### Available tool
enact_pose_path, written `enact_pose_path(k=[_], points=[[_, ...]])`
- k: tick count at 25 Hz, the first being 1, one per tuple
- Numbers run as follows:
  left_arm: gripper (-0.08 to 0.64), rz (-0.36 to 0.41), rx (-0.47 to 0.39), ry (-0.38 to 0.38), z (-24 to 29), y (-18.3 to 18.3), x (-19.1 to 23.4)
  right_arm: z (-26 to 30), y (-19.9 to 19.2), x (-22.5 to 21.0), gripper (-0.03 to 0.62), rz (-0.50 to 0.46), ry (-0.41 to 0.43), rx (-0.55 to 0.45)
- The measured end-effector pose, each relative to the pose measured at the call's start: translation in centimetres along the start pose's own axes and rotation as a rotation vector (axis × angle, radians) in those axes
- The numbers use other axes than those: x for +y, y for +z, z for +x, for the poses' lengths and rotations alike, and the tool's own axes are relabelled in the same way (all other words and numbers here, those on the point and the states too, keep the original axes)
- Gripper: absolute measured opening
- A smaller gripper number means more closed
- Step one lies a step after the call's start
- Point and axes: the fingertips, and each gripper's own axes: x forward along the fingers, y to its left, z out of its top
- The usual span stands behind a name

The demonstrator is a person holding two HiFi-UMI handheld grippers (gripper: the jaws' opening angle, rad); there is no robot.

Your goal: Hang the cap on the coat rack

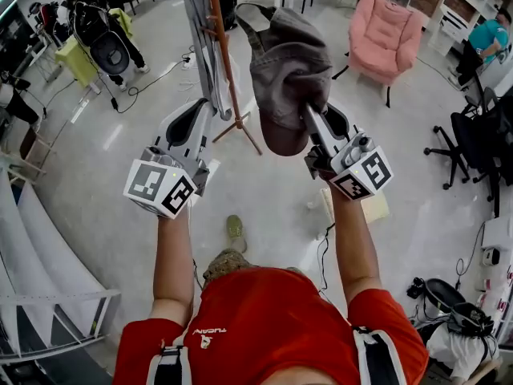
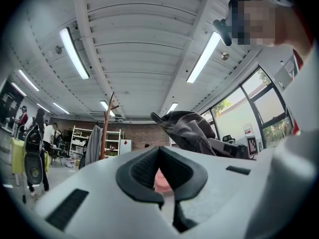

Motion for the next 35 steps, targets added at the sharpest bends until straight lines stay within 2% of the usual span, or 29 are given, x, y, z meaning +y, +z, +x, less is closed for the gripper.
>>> enact_pose_path(k=[10,17,22,28,32,35], points=[[0.008,0.002,-0.014,-0.050,7.2,-0.5,11.2,10.5,-2.9,-7.1,0.063,0.019,-0.021,-0.036],[0.008,0.041,-0.010,-0.131,13.8,0.1,19.8,20.4,-4.0,-13.0,0.063,0.006,-0.035,-0.094],[0.008,0.035,-0.015,-0.165,16.6,-0.2,23.2,24.8,-3.9,-16.8,0.063,0.009,-0.053,-0.132],[0.008,0.012,-0.022,-0.168,19.9,-1.1,26.8,29.8,-4.1,-22.5,0.063,0.013,-0.064,-0.140],[0.008,0.027,-0.023,-0.144,22.5,-1.3,26.5,31.1,-2.5,-26.8,0.063,0.029,-0.034,-0.170],[0.008,0.044,-0.025,-0.113,25.2,-1.2,26.8,32.9,-1.6,-29.8,0.063,0.042,0.023,-0.190]])
